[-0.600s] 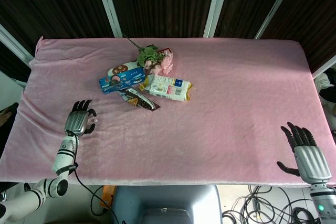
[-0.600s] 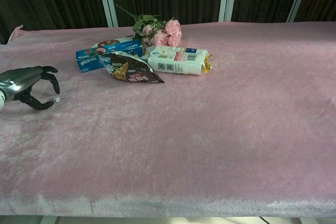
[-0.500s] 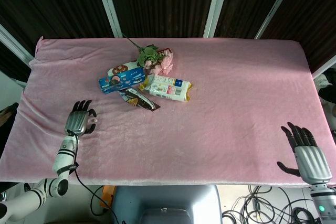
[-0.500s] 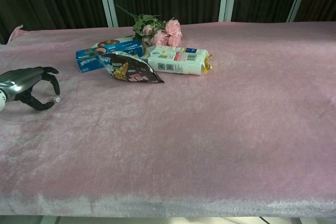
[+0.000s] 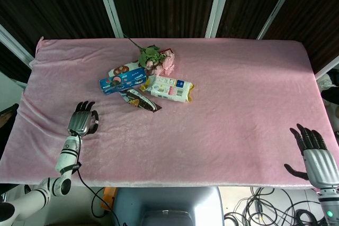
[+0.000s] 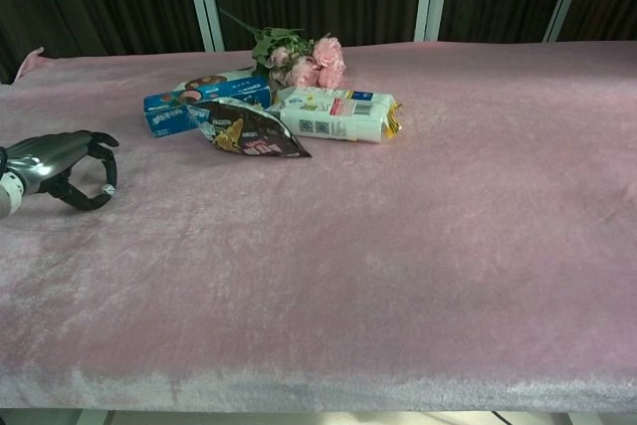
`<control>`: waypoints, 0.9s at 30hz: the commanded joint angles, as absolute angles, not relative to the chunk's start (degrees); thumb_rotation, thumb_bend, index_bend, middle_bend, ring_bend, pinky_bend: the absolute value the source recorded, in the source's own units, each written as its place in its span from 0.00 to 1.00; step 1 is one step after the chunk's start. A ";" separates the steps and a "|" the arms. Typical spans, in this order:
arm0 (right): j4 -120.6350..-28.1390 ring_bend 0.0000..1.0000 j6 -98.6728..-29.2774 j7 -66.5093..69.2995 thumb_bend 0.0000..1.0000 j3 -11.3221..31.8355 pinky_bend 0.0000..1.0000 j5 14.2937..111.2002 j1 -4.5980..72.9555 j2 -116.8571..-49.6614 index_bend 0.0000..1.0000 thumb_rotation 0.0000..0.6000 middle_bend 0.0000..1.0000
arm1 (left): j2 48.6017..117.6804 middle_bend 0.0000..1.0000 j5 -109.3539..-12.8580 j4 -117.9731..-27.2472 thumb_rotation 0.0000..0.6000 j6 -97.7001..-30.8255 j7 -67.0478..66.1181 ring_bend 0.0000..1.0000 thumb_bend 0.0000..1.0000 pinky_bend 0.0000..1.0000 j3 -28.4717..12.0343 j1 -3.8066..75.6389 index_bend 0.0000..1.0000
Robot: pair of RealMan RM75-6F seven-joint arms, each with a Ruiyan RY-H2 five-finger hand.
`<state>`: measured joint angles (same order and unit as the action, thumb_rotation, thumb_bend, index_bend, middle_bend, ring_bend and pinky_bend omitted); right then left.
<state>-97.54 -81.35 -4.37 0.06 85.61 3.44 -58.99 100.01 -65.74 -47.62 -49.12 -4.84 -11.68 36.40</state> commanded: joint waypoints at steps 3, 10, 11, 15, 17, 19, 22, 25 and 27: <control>-97.47 0.00 -81.11 -4.44 0.28 0.13 0.00 85.47 3.51 -59.03 0.00 1.00 0.00 | 100.30 0.11 -66.15 -46.72 1.00 -49.03 -4.13 0.00 0.36 0.00 -11.63 36.49 0.59; -97.50 0.00 -80.51 -4.85 0.28 0.17 0.00 85.49 3.81 -59.28 0.00 1.00 0.00 | 98.92 0.12 -67.11 -49.00 1.00 -51.53 -3.73 0.00 0.37 0.00 -11.88 35.84 0.61; -97.56 0.00 -80.48 -4.86 0.28 0.09 0.00 85.57 3.79 -59.26 0.00 1.00 0.00 | 98.40 0.12 -67.46 -50.16 1.00 -52.32 -3.75 0.00 0.37 0.00 -11.89 35.66 0.61; -97.58 0.00 -80.20 -4.74 0.28 -0.05 0.00 85.95 3.95 -59.30 0.00 1.00 0.00 | 95.29 0.12 -69.59 -57.99 1.00 -56.93 -5.16 0.00 0.37 0.00 -11.90 34.80 0.61; -97.59 0.00 -80.09 -4.70 0.28 -0.20 0.00 86.27 4.00 -59.27 0.00 1.00 0.00 | 94.01 0.12 -70.63 -62.83 1.00 -59.45 -7.66 0.00 0.37 0.00 -11.81 34.53 0.61; -97.71 0.00 -80.08 -4.57 0.28 -0.43 0.00 86.66 3.96 -59.17 0.00 1.00 0.00 | 93.16 0.13 -70.98 -67.37 1.00 -60.78 -11.28 0.00 0.37 0.00 -11.48 34.49 0.60; -97.90 0.00 -80.42 -4.27 0.28 -0.68 0.00 87.40 3.83 -59.04 0.00 1.00 0.00 | 92.88 0.13 -70.57 -71.71 1.00 -61.59 -16.07 0.00 0.37 0.00 -11.21 34.75 0.58; -97.99 0.00 -80.50 -3.80 0.28 -0.93 0.00 88.27 3.90 -58.98 0.00 1.00 0.00 | 93.23 0.12 -69.50 -73.51 1.00 -61.98 -18.95 0.00 0.37 0.00 -11.13 34.77 0.53; -97.85 0.00 -80.47 -3.50 0.28 -1.03 0.00 88.73 4.01 -59.06 0.00 1.00 0.00 | 93.27 0.11 -68.63 -73.72 1.00 -61.75 -19.68 0.00 0.37 0.00 -11.10 34.69 0.42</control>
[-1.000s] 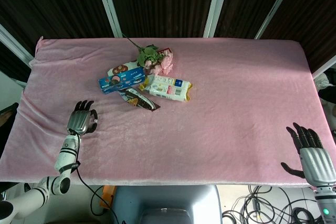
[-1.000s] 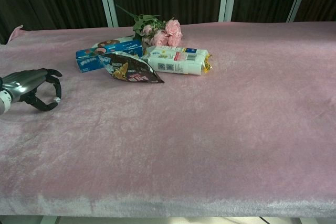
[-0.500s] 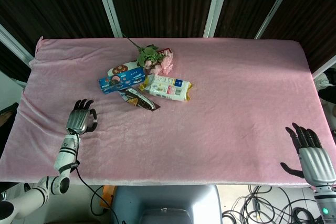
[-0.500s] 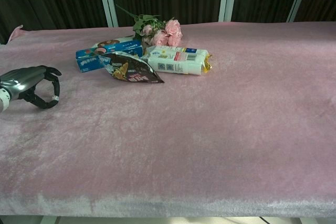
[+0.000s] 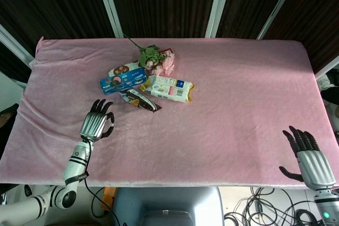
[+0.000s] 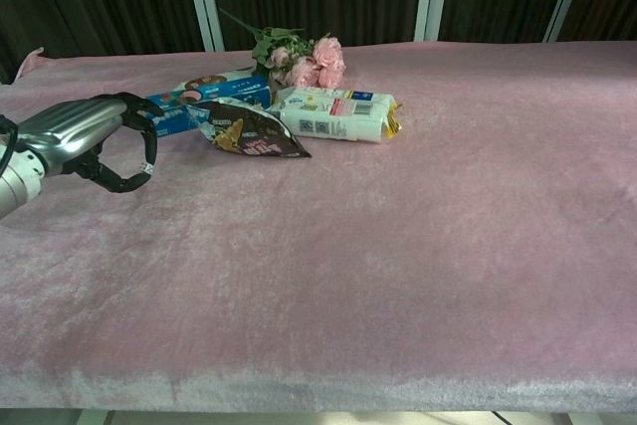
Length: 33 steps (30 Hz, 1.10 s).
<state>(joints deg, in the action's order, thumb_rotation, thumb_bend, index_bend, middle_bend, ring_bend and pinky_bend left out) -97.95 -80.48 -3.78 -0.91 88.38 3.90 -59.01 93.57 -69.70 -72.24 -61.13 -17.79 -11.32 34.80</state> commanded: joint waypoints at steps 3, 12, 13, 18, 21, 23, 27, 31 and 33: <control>-97.57 0.00 -80.32 -3.11 0.28 -0.97 0.00 88.87 4.19 -59.12 0.00 1.00 0.00 | 92.89 0.08 -67.40 -74.46 1.00 -61.60 -20.18 0.00 0.37 0.00 -11.08 34.33 0.13; -97.77 0.00 -80.15 -4.96 0.28 -0.63 0.00 87.75 4.17 -59.65 0.00 1.00 0.00 | 86.95 0.04 -70.87 -80.49 1.00 -67.61 -20.93 0.00 0.37 0.00 -8.77 30.71 0.01; -97.74 0.00 -80.37 -5.22 0.28 -0.55 0.00 87.62 4.06 -59.76 0.00 1.00 0.00 | 84.73 0.03 -72.59 -81.96 1.00 -70.08 -20.70 0.00 0.37 0.00 -7.25 28.78 0.01; -97.35 0.00 -79.99 -6.77 0.28 -0.29 0.00 86.83 4.20 -60.46 0.00 1.00 0.00 | 76.83 0.00 -75.96 -83.34 1.00 -79.18 -16.49 0.00 0.38 0.00 -1.28 19.32 0.00; -97.23 0.00 -79.20 -8.10 0.28 -0.12 0.00 86.27 4.62 -61.32 0.00 1.00 0.00 | 74.71 0.00 -79.18 -82.01 1.00 -84.76 -9.34 0.00 0.39 0.00 1.64 14.03 0.00; -97.09 0.00 -79.01 -9.11 0.28 0.00 0.00 86.26 4.88 -62.03 0.00 1.00 0.00 | 72.72 0.00 -79.25 -83.66 1.00 -83.69 -9.88 0.00 0.39 0.00 2.99 13.10 0.00; -97.03 0.00 -78.31 -10.12 0.28 -0.24 0.00 86.41 5.23 -62.80 0.00 1.00 0.00 | 72.14 0.00 -83.04 -84.99 1.00 -85.72 -11.28 0.00 0.40 0.00 3.18 12.82 0.00; -96.74 0.00 -78.09 -10.78 0.28 -0.13 0.00 85.89 5.32 -63.16 0.00 1.00 0.00 | 72.42 0.00 -81.93 -85.62 1.00 -84.64 -13.19 0.00 0.40 0.00 2.74 12.35 0.00; -96.72 0.00 -78.10 -10.80 0.28 -0.10 0.00 85.87 5.34 -63.18 0.00 1.00 0.00 | 72.38 0.00 -81.87 -85.67 1.00 -84.54 -13.17 0.00 0.40 0.00 2.69 12.34 0.00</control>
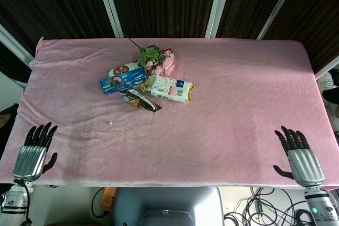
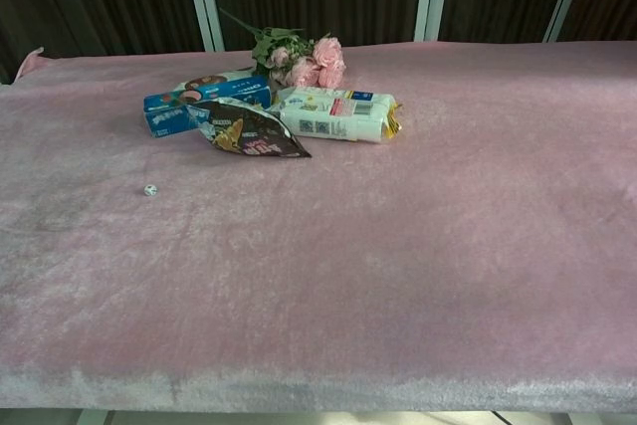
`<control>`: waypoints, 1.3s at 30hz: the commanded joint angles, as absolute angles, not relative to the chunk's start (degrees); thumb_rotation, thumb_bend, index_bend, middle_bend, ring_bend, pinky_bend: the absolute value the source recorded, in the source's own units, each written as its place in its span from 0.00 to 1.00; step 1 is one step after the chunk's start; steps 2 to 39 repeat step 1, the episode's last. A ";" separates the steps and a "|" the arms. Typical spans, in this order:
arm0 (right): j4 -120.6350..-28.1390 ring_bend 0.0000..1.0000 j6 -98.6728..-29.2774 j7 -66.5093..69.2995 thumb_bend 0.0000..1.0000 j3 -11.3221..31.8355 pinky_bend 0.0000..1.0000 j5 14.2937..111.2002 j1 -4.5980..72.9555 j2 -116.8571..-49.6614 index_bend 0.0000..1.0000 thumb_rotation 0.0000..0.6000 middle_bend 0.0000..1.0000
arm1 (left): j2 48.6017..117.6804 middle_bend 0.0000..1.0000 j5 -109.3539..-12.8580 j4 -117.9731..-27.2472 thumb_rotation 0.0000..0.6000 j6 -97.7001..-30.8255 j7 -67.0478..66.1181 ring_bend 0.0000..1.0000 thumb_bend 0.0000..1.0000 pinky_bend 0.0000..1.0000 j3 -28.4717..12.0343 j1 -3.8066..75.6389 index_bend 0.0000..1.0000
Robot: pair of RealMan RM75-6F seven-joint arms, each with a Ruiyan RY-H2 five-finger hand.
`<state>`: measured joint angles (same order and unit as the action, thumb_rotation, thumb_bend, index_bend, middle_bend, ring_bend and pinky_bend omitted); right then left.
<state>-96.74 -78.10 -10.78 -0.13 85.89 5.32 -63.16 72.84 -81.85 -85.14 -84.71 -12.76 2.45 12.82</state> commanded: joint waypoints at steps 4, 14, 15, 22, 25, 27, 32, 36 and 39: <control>-96.71 0.00 -78.11 -10.83 0.28 -0.08 0.00 85.85 5.35 -63.21 0.00 1.00 0.00 | 72.35 0.00 -81.82 -85.71 1.00 -84.45 -13.16 0.00 0.40 0.00 2.64 12.33 0.00; -96.71 0.00 -78.11 -10.83 0.28 -0.08 0.00 85.85 5.35 -63.21 0.00 1.00 0.00 | 72.35 0.00 -81.82 -85.71 1.00 -84.45 -13.16 0.00 0.40 0.00 2.64 12.33 0.00; -96.71 0.00 -78.11 -10.83 0.28 -0.08 0.00 85.85 5.35 -63.21 0.00 1.00 0.00 | 72.35 0.00 -81.82 -85.71 1.00 -84.45 -13.16 0.00 0.40 0.00 2.64 12.33 0.00; -96.71 0.00 -78.11 -10.83 0.28 -0.08 0.00 85.85 5.35 -63.21 0.00 1.00 0.00 | 72.35 0.00 -81.82 -85.71 1.00 -84.45 -13.16 0.00 0.40 0.00 2.64 12.33 0.00; -96.71 0.00 -78.11 -10.83 0.28 -0.08 0.00 85.85 5.35 -63.21 0.00 1.00 0.00 | 72.35 0.00 -81.82 -85.71 1.00 -84.45 -13.16 0.00 0.40 0.00 2.64 12.33 0.00; -96.71 0.00 -78.11 -10.83 0.28 -0.08 0.00 85.85 5.35 -63.21 0.00 1.00 0.00 | 72.35 0.00 -81.82 -85.71 1.00 -84.45 -13.16 0.00 0.40 0.00 2.64 12.33 0.00; -96.71 0.00 -78.11 -10.83 0.28 -0.08 0.00 85.85 5.35 -63.21 0.00 1.00 0.00 | 72.35 0.00 -81.82 -85.71 1.00 -84.45 -13.16 0.00 0.40 0.00 2.64 12.33 0.00; -96.71 0.00 -78.11 -10.83 0.28 -0.08 0.00 85.85 5.35 -63.21 0.00 1.00 0.00 | 72.35 0.00 -81.82 -85.71 1.00 -84.45 -13.16 0.00 0.40 0.00 2.64 12.33 0.00; -96.71 0.00 -78.11 -10.83 0.28 -0.08 0.00 85.85 5.35 -63.21 0.00 1.00 0.00 | 72.35 0.00 -81.82 -85.71 1.00 -84.45 -13.16 0.00 0.40 0.00 2.64 12.33 0.00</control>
